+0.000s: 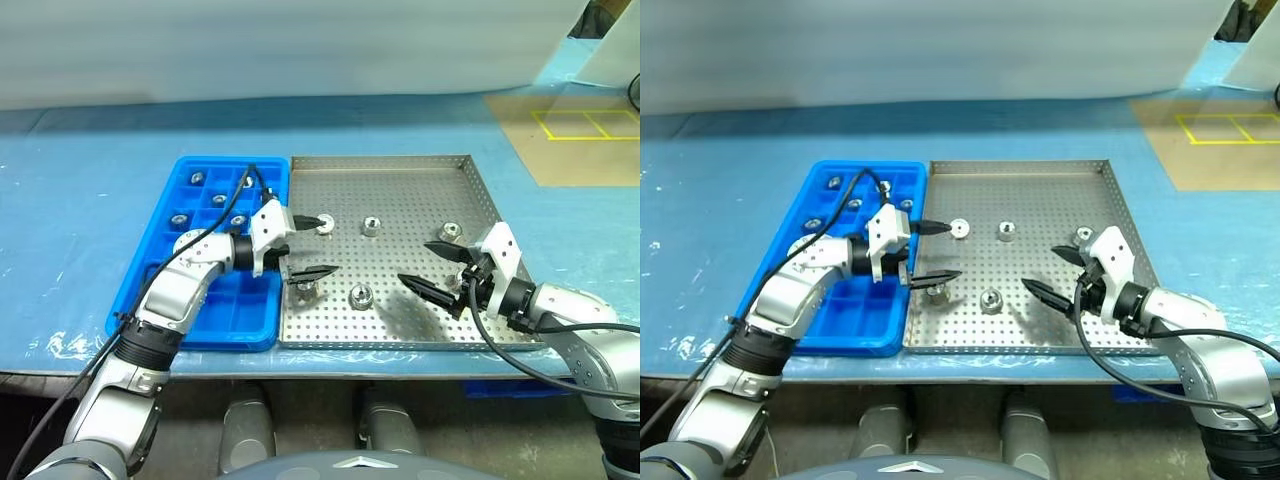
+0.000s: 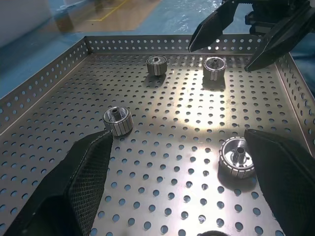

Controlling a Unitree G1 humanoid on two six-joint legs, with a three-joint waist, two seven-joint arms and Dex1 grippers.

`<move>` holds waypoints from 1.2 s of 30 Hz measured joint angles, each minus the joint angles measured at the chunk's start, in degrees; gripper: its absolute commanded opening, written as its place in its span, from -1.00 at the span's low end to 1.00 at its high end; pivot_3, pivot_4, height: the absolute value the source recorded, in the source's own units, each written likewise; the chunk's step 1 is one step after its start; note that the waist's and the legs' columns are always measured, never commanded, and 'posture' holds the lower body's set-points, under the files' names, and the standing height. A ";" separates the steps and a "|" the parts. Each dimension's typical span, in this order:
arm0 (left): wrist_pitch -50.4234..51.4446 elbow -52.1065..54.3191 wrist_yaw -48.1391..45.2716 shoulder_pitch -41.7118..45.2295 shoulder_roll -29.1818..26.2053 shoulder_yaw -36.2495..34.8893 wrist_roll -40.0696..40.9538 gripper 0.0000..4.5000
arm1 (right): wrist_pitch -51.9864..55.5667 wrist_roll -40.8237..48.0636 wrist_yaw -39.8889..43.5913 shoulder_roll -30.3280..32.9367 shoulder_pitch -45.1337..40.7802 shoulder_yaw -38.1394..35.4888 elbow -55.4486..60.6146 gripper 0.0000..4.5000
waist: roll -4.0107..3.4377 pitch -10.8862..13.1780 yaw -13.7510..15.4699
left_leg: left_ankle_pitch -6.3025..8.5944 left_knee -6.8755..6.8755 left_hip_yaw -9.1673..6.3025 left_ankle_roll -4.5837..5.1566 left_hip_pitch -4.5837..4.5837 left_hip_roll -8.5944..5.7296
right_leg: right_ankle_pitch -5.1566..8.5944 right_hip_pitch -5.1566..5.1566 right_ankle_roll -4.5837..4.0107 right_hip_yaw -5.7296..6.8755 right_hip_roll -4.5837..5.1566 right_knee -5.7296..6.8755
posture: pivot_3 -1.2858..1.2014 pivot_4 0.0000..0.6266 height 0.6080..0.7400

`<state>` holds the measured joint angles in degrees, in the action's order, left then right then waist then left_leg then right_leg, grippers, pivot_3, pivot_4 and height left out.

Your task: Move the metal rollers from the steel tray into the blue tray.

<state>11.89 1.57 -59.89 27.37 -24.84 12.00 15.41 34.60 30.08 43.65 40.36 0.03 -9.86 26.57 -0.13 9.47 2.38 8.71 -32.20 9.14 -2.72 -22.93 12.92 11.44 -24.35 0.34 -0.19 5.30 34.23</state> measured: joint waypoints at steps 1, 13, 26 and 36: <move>0.00 0.02 -0.48 0.01 -0.01 0.04 0.03 0.99 | -0.07 0.00 -0.05 -0.03 -0.07 0.01 0.00 1.00 | 0.00 0.00 -0.05 | 0.00 0.00 0.02 0.00 0.03 0.00 | 0.00 0.00 0.00 -0.03 -0.01 0.02 | -0.10 -0.52 1.00; 3.82 1.18 -4.81 3.67 -4.02 2.00 -0.44 0.99 | 0.61 0.05 0.07 -0.46 -1.44 2.64 -0.96 1.00 | 0.00 0.00 0.05 | -0.10 -0.06 0.03 -0.15 0.23 -0.01 | 0.03 -0.01 0.03 -0.09 0.01 0.43 | -0.08 -0.52 1.00; 5.72 -4.10 -11.39 10.65 -4.72 7.06 -3.30 0.99 | 2.16 0.01 2.83 2.24 -0.90 3.91 -0.94 1.00 | 0.00 0.00 0.01 | -0.11 -0.04 0.04 -0.16 0.23 -0.01 | 0.05 -0.03 -0.01 -0.11 0.00 0.42 | -0.10 -0.52 1.00; -0.01 -12.80 -14.02 13.37 -5.65 13.49 -13.03 0.99 | 2.90 -0.11 0.07 0.91 -0.38 4.40 -0.26 1.00 | 0.00 0.00 0.07 | -0.11 -0.02 0.04 -0.16 0.21 -0.02 | 0.05 -0.04 -0.01 -0.10 0.00 0.40 | -0.11 -0.52 1.00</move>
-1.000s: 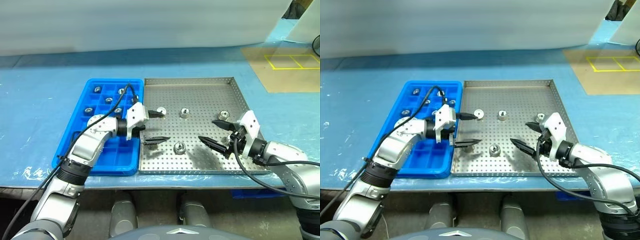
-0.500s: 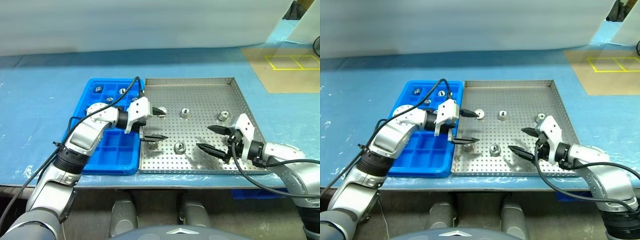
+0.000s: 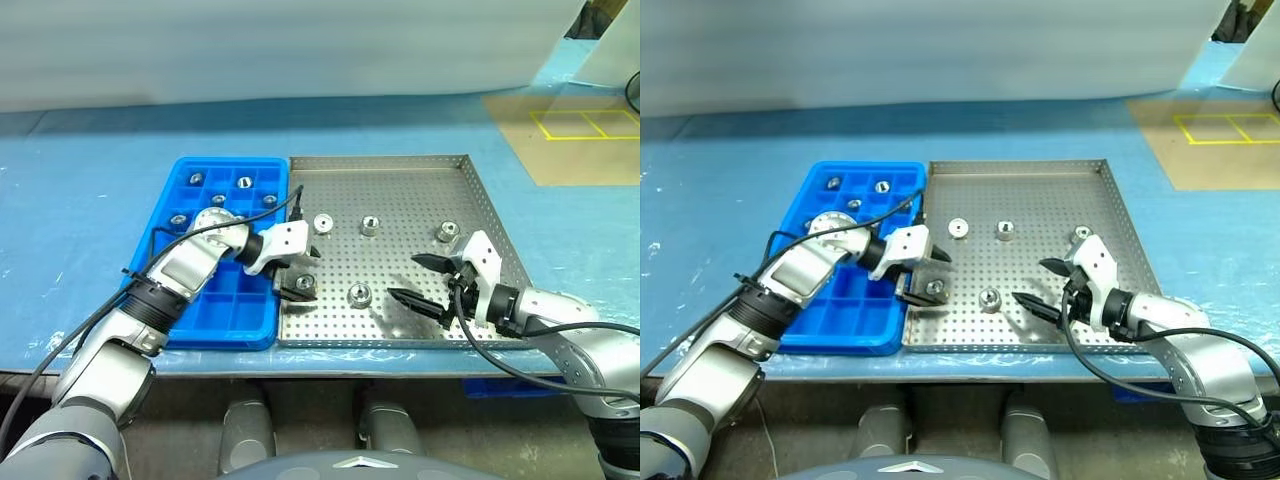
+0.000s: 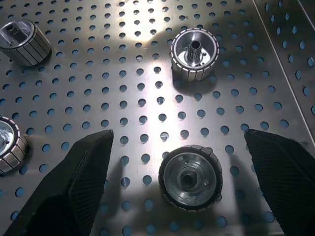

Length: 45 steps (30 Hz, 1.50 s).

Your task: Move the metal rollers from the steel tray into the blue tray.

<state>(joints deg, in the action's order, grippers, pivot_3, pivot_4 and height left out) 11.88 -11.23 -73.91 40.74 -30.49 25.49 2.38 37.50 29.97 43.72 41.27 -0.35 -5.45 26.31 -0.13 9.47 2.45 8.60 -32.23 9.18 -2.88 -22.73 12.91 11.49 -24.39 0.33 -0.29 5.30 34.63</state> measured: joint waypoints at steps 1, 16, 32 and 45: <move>-0.34 -0.24 -0.24 0.13 0.02 0.05 -0.54 0.99 | 0.06 0.00 -0.16 0.00 0.13 0.00 0.22 1.00 | 0.00 0.00 0.00 | 0.00 0.00 0.00 0.00 0.00 0.00 | 0.00 0.00 0.00 0.00 0.00 0.00 | -0.12 -0.52 1.00; -0.80 -1.83 -5.99 5.56 0.76 3.88 -5.98 0.99 | 1.69 0.26 -1.62 -0.79 -0.43 0.09 1.25 1.00 | 0.00 0.00 -0.03 | 0.00 0.01 0.00 -0.01 0.00 0.00 | 0.00 0.00 0.00 0.00 0.00 0.00 | -0.13 -0.52 1.00; -4.35 -3.86 -11.97 10.95 1.48 9.24 -12.62 0.99 | 1.72 0.25 -3.03 -2.19 -0.69 1.49 1.38 1.00 | 0.00 0.00 -0.18 | -0.01 0.04 0.01 -0.02 0.03 0.03 | 0.00 -0.02 -0.01 -0.02 0.00 0.00 | -0.13 -0.52 1.00; -4.58 -3.02 -15.51 11.08 1.88 13.35 -16.45 -0.24 | 0.96 0.02 -3.97 -3.14 -0.70 1.66 1.38 1.00 | 0.00 0.00 -0.33 | -0.03 0.07 0.03 -0.05 0.11 0.07 | 0.01 -0.02 -0.02 -0.07 -0.01 0.02 | -0.13 -0.52 1.00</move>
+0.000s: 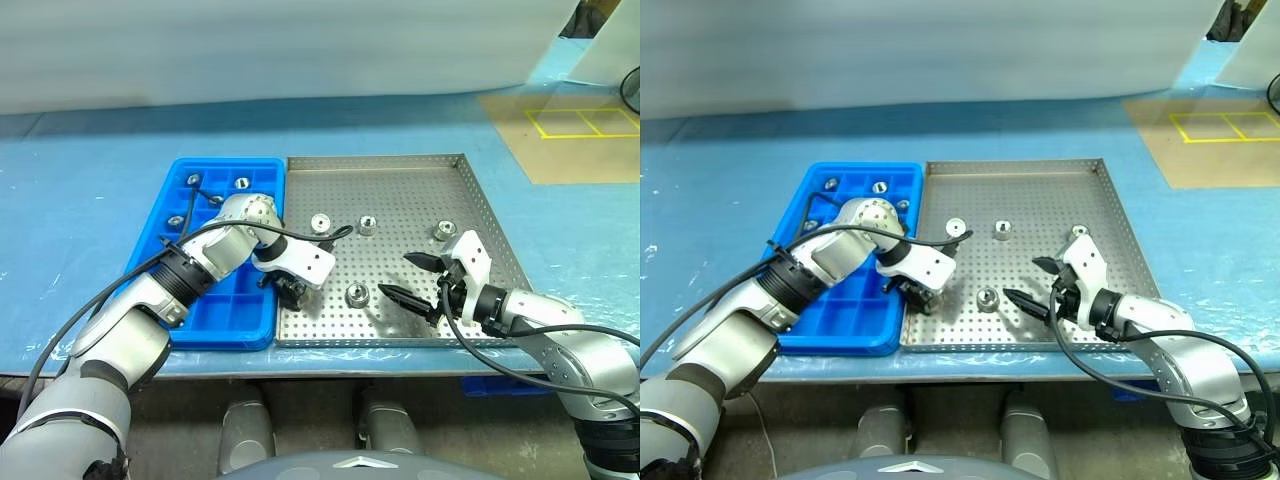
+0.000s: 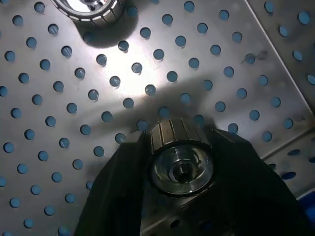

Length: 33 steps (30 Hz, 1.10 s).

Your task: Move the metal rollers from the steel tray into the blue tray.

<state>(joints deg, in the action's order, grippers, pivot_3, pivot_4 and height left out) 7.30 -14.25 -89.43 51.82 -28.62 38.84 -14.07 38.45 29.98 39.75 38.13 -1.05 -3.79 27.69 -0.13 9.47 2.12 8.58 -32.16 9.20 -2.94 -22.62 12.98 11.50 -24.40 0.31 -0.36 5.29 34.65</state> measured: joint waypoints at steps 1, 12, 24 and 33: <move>0.01 0.32 -0.03 -0.11 -0.11 0.00 -0.13 -0.24 | -0.04 -0.07 -0.01 -0.01 0.00 0.00 0.00 1.00 | 0.00 0.00 -0.05 | 0.00 0.01 0.00 0.00 0.00 0.01 | 0.00 0.00 0.00 0.00 -0.01 -0.01 | -0.13 -0.52 1.00; 5.22 1.19 8.66 -2.13 1.84 -3.84 -1.03 -0.24 | -1.03 -0.77 0.12 -0.26 -0.22 0.64 -0.22 1.00 | 0.00 0.00 0.28 | 0.00 -0.01 0.03 0.00 -0.05 -0.08 | 0.01 0.00 -0.01 0.03 0.03 0.00 | -0.12 -0.52 1.00; 25.83 14.51 30.78 -9.60 10.95 -20.77 6.76 -0.24 | -3.13 -0.73 0.49 -2.91 -2.59 1.09 -0.51 1.00 | 0.00 0.00 0.04 | 0.01 0.01 0.02 0.03 -0.43 -0.01 | 0.01 -0.38 -0.03 0.06 -0.01 -0.04 | -0.06 -0.52 1.00; 31.11 23.09 47.12 -17.14 12.66 -28.45 8.36 -0.24 | -5.61 -1.05 2.46 -3.66 -9.89 2.21 -6.51 1.00 | 0.01 0.01 0.84 | 0.01 -0.02 -0.02 0.05 -0.58 -0.07 | 0.01 -0.41 -0.02 0.14 0.02 -0.07 | 0.02 -0.52 1.00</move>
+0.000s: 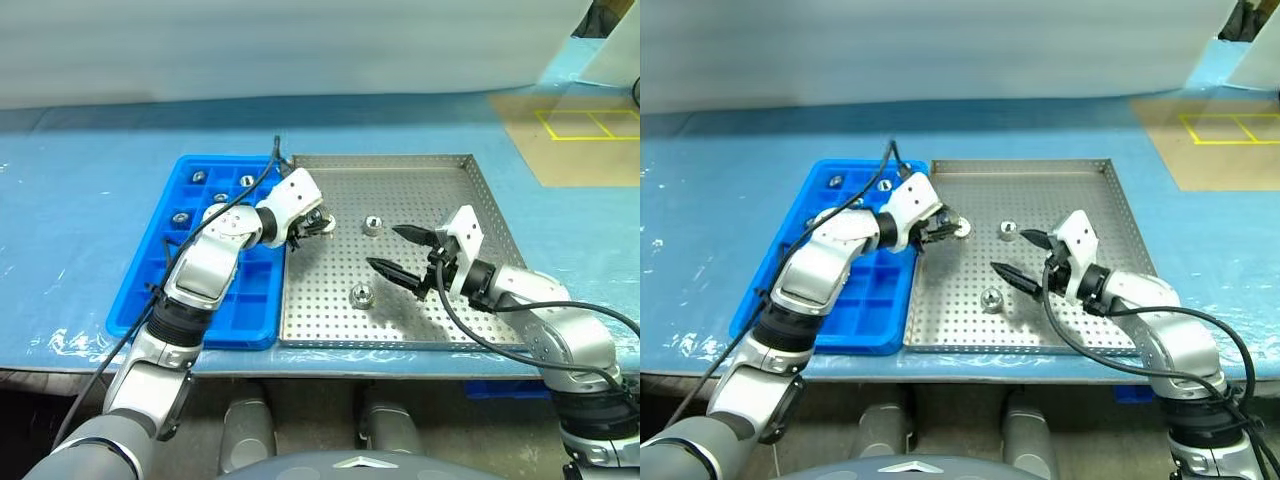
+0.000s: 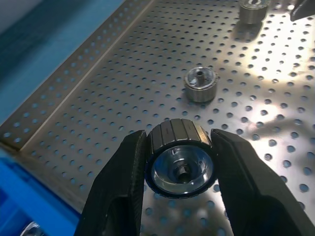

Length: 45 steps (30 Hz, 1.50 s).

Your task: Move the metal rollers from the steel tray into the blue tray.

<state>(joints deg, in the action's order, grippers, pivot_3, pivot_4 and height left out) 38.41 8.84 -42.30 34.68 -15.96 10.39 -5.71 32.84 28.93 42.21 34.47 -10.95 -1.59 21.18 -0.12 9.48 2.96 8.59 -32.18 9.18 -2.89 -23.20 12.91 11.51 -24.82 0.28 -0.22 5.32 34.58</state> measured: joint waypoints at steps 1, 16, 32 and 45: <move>0.31 0.67 2.18 -0.90 0.85 -1.06 0.12 -0.24 | -0.13 -0.06 0.29 -0.07 -0.95 0.11 -0.89 1.00 | 0.00 0.00 0.02 | 0.00 0.00 0.00 0.00 -0.04 0.00 | 0.00 -0.02 0.00 0.01 0.00 -0.01 | 0.04 -0.52 1.00; 0.06 6.18 19.19 -13.23 2.18 -10.46 2.38 -0.24 | -3.54 -2.90 6.91 -6.91 -14.88 8.12 -12.99 1.00 | 0.00 0.00 3.07 | -0.03 -0.05 -0.19 -0.02 -0.33 0.04 | 0.00 -0.28 -0.02 0.15 -0.02 0.08 | 0.21 -0.52 1.00; 6.88 17.30 30.35 -20.43 5.59 -15.99 4.77 -0.24 | -11.90 -7.55 14.76 -11.23 -21.24 11.49 -25.14 1.00 | 0.01 0.00 5.87 | -0.07 -0.13 -0.48 -0.07 -0.53 0.10 | 0.04 -0.32 -0.09 0.27 0.00 0.13 | 0.25 -0.52 1.00; 13.58 19.35 44.26 -22.22 11.74 -22.29 3.11 -0.24 | -16.47 -10.97 15.24 -14.08 -22.58 11.52 -30.85 1.00 | 0.02 0.01 5.86 | -0.07 -0.23 -0.57 -0.06 -0.69 0.13 | 0.04 -0.38 -0.10 0.32 -0.03 0.12 | 0.27 -0.52 1.00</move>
<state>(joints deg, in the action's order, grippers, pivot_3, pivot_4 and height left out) 51.99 28.19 1.95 12.46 -4.22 -11.90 -2.60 16.37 17.96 57.45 20.39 -33.52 9.94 -9.67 -0.11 9.48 8.82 8.52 -32.41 8.61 -2.95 -23.89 13.04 11.55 -25.20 0.19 0.10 5.29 34.70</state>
